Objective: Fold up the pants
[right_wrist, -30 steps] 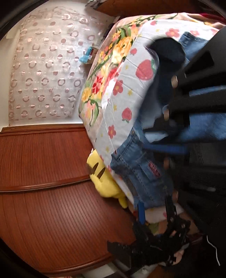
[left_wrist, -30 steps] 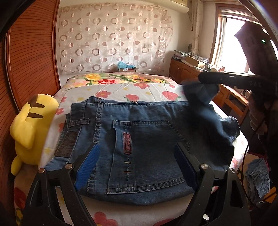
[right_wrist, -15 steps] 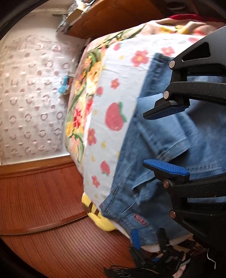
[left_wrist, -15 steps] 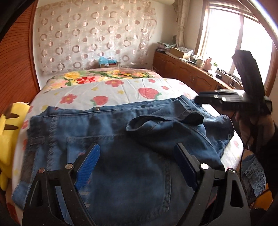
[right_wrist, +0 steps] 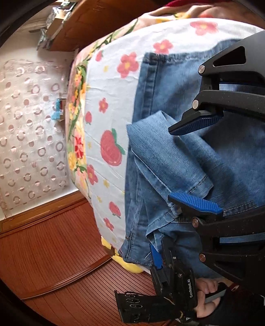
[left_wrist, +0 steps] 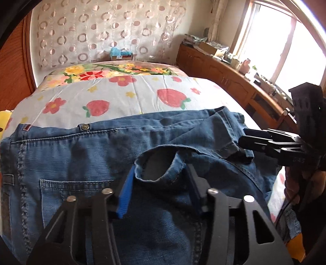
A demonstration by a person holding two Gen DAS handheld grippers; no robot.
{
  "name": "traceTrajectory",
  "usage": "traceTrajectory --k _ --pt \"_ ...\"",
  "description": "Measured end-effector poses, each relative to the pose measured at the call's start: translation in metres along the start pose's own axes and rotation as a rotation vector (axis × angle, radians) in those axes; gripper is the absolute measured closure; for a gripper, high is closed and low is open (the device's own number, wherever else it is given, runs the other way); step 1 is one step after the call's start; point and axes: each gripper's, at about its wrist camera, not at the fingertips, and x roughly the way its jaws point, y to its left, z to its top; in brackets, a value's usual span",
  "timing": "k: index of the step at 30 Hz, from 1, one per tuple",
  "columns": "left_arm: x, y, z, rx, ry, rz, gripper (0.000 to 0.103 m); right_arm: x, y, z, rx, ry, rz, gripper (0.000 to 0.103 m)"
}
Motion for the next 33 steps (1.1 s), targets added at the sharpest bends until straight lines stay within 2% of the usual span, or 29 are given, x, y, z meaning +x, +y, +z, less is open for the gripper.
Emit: traceTrajectory --k 4,5,6,7,8,11,18,22,28,33 --pt "-0.003 -0.010 -0.004 0.061 -0.016 0.018 0.088 0.011 -0.001 0.002 0.014 0.035 0.012 0.046" --pt "-0.005 -0.012 -0.005 0.074 -0.023 0.018 0.092 0.011 -0.002 0.004 0.014 0.032 0.021 0.051" --pt "-0.008 -0.014 -0.006 0.086 -0.033 0.018 0.094 0.013 -0.002 0.002 0.013 0.030 0.038 0.064" --pt "-0.012 -0.017 -0.006 0.100 -0.045 0.021 0.097 0.014 -0.001 0.004 0.009 0.030 0.045 0.083" --pt "-0.017 -0.019 -0.007 0.109 -0.058 0.023 0.098 0.012 0.001 0.006 -0.003 0.024 0.048 0.092" --pt "-0.042 -0.021 -0.007 0.119 -0.108 0.015 0.098 0.005 0.006 0.012 -0.045 0.001 0.078 0.099" --pt "-0.135 -0.010 -0.007 0.103 -0.280 0.032 0.098 -0.038 0.047 0.045 -0.154 -0.134 0.168 0.100" --pt "-0.178 0.010 -0.014 0.073 -0.339 0.068 0.098 -0.048 0.081 0.068 -0.215 -0.177 0.225 0.100" --pt "-0.210 0.049 -0.038 0.008 -0.366 0.144 0.098 -0.029 0.129 0.088 -0.289 -0.174 0.298 0.100" --pt "-0.202 0.083 -0.063 -0.063 -0.322 0.199 0.098 0.014 0.154 0.105 -0.293 -0.123 0.331 0.100"
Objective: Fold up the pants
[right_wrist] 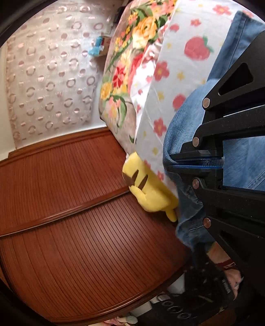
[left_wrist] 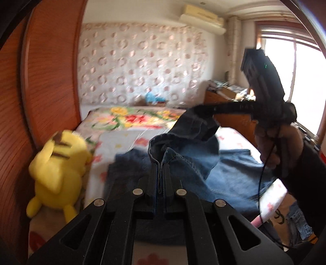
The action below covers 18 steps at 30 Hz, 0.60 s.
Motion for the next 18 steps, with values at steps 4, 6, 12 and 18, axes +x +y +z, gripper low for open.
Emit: traceTrajectory --k 4,6,12,18 --pt "0.012 0.021 -0.022 -0.041 0.050 0.035 0.098 0.048 0.003 0.007 -0.023 0.059 -0.013 0.100" --pt "0.017 0.025 -0.030 -0.051 0.069 0.037 0.098 0.068 0.006 0.011 -0.028 0.083 -0.024 0.100" --pt "0.028 0.030 -0.047 -0.049 0.108 0.081 0.098 0.112 0.012 0.023 -0.036 0.091 -0.110 0.100" --pt "0.036 0.033 -0.046 -0.068 0.125 0.071 0.058 0.113 0.011 0.020 -0.060 0.059 -0.122 0.051"
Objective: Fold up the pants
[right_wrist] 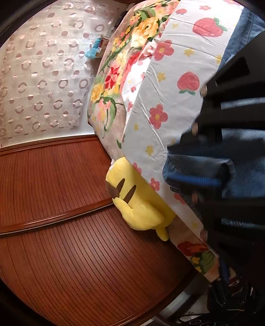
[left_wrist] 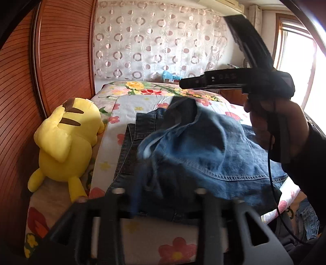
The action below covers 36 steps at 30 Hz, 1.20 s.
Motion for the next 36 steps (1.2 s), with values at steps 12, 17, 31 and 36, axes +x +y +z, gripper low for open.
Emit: traceTrajectory --k 12,17,31,36 --pt "0.015 -0.001 0.007 0.008 -0.005 0.002 0.056 -0.120 -0.048 -0.060 0.003 -0.108 -0.147 0.047" --pt "0.042 0.008 0.004 -0.011 0.064 0.027 0.056 -0.176 -0.075 -0.081 0.014 -0.105 -0.247 0.048" --pt "0.046 -0.007 -0.009 0.066 0.100 0.043 0.088 -0.171 -0.071 -0.164 0.162 0.010 -0.251 0.048" --pt "0.017 0.003 -0.003 0.024 0.012 0.059 0.089 -0.154 -0.057 -0.186 0.184 0.051 -0.245 0.048"
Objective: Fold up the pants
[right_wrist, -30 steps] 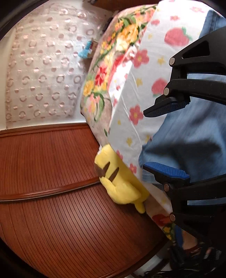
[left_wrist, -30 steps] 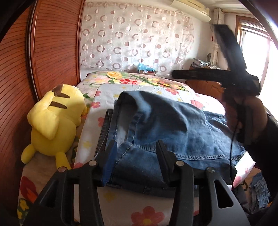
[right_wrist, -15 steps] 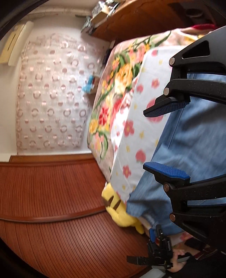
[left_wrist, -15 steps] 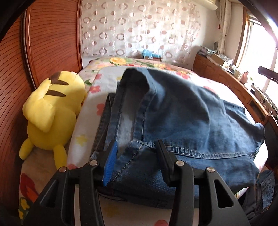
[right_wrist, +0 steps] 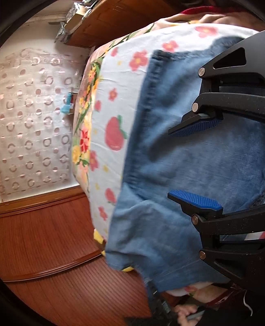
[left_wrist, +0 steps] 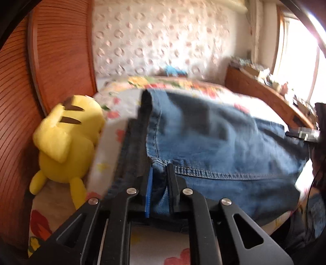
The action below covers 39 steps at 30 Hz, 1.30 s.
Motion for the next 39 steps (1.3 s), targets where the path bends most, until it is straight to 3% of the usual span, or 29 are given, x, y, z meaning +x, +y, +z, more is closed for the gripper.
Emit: traceTrajectory --k 9,11,14,18,20,24,30,39 --pt "-0.008 0.004 0.000 -0.013 0.013 0.008 0.089 0.013 0.023 -0.023 -0.006 0.046 -0.007 0.048" --pt "-0.009 0.002 0.001 -0.017 0.005 0.001 0.082 0.013 0.024 -0.023 -0.018 0.040 -0.016 0.047" --pt "-0.012 -0.003 0.004 -0.011 -0.015 -0.021 0.060 0.010 0.028 -0.025 -0.029 0.039 -0.020 0.047" --pt "-0.011 -0.016 0.009 0.015 -0.021 -0.061 0.043 0.010 0.033 -0.032 -0.033 0.024 -0.026 0.047" --pt "-0.006 -0.026 0.009 0.030 -0.012 -0.089 0.023 0.011 0.035 -0.035 -0.039 0.021 -0.035 0.047" --pt "0.014 -0.052 0.007 0.051 0.017 -0.144 0.022 0.018 0.028 -0.039 -0.034 0.018 -0.036 0.047" --pt "0.033 -0.090 0.004 0.088 0.052 -0.162 0.022 0.017 0.023 -0.045 -0.015 0.010 -0.018 0.047" --pt "0.047 -0.112 -0.004 0.121 0.090 -0.173 0.022 0.021 0.016 -0.039 -0.006 0.008 -0.011 0.047"
